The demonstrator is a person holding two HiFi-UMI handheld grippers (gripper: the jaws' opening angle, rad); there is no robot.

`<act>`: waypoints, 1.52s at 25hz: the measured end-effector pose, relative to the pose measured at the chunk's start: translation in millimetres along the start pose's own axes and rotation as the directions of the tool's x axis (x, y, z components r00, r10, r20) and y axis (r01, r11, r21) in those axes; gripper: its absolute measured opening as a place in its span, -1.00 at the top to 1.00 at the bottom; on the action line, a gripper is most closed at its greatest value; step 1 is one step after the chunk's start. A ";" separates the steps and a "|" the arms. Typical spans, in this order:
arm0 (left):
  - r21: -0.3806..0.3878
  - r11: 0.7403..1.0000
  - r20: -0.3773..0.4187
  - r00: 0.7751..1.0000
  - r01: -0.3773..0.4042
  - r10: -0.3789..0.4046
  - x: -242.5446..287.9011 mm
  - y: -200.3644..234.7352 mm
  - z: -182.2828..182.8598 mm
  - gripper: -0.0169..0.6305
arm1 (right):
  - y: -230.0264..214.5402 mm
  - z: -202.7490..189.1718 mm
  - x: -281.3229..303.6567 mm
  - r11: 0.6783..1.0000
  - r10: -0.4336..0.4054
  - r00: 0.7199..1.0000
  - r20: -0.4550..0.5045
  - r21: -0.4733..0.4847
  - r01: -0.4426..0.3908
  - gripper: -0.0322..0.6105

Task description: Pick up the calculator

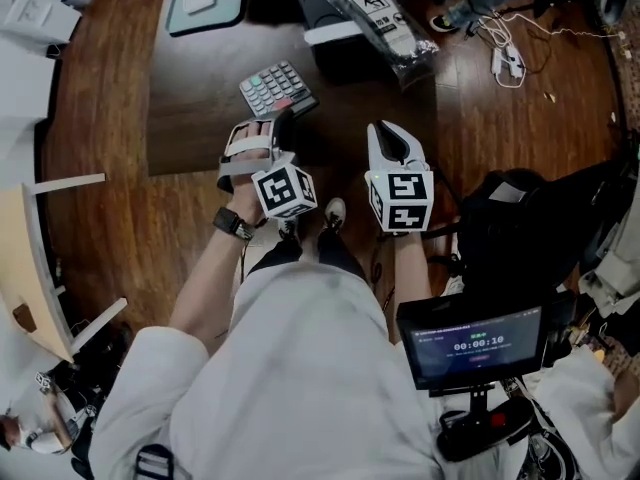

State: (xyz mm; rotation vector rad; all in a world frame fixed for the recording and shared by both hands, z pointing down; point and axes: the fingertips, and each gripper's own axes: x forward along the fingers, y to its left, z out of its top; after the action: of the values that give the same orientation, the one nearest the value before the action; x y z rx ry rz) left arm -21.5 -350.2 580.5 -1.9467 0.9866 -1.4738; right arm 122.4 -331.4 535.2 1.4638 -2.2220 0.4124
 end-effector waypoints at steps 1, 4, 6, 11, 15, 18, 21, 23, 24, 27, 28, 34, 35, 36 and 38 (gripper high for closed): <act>0.004 1.000 0.016 1.000 -0.010 0.010 -8.6 8.6 2.8 0.79 | -1.5 6.9 -3.4 1.000 -0.013 1.000 0.019 -0.002 0.013 0.79; 0.003 0.999 0.055 0.998 -0.040 0.040 -29.7 33.0 11.1 0.79 | -3.8 23.9 -12.9 0.999 -0.034 0.997 0.063 -0.012 0.034 0.79; 0.000 0.999 0.077 0.996 -0.054 0.054 -40.9 46.8 17.0 0.79 | -3.8 32.3 -18.4 0.999 -0.035 0.996 0.085 -0.001 0.035 0.79; 0.008 0.998 0.133 0.989 -0.069 0.068 -72.1 70.4 27.9 0.79 | -0.5 52.6 -32.8 0.999 -0.044 0.989 0.142 0.011 0.043 0.79; 0.000 0.996 0.149 0.985 -0.086 0.086 -91.9 81.1 31.9 0.79 | 2.7 66.8 -40.2 0.999 -0.038 0.982 0.186 0.005 0.038 0.79; 0.017 0.994 0.167 0.980 -0.112 0.107 -105.4 88.5 34.1 0.79 | 8.3 77.2 -44.1 0.999 -0.032 0.976 0.217 -0.005 0.034 0.79; 0.017 0.992 0.184 0.976 -0.121 0.116 -115.5 94.3 37.6 0.79 | 12.4 84.9 -48.5 0.999 -0.033 0.970 0.241 -0.004 0.035 0.79; 0.035 0.993 0.194 0.975 -0.114 0.105 -119.8 96.2 40.3 0.79 | 13.9 89.9 -52.2 0.999 -0.034 0.965 0.260 -0.003 0.036 0.89; 0.042 0.993 0.196 0.975 -0.110 0.100 -121.5 96.9 41.2 0.79 | 14.6 92.4 -53.8 0.999 -0.033 0.963 0.268 -0.005 0.035 0.89; 0.043 0.992 0.201 0.974 -0.115 0.104 -126.5 98.8 42.3 0.79 | 17.1 97.8 -57.6 0.999 -0.027 0.959 0.283 -0.012 0.032 0.89; 0.043 0.992 0.204 0.973 -0.120 0.109 -127.8 99.5 42.8 0.79 | 17.6 99.8 -58.9 0.999 -0.026 0.957 0.289 -0.014 0.031 0.89; 0.070 0.989 0.222 0.969 -0.127 0.108 -131.7 102.4 48.5 0.79 | 20.2 111.1 -68.1 0.999 -0.018 0.944 0.328 -0.033 0.030 0.89; 0.071 0.989 0.224 0.968 -0.130 0.112 -132.7 103.4 49.7 0.79 | 20.7 111.7 -69.4 0.999 -0.017 0.942 0.334 -0.038 0.031 0.89; 0.071 0.988 0.226 0.967 -0.135 0.116 -133.8 104.0 50.5 0.79 | 21.5 112.0 -70.8 0.999 -0.016 0.940 0.340 -0.043 0.033 0.89; 0.079 0.986 0.228 0.966 -0.146 0.125 -135.5 105.2 51.3 0.79 | 23.7 113.2 -73.1 0.998 -0.014 0.936 0.351 -0.054 0.035 0.89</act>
State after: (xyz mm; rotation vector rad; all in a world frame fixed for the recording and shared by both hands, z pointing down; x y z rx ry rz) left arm -18.6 -308.9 406.3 -1.8873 0.9127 -1.1766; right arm 102.8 -318.5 400.4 1.6356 -2.4596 0.0777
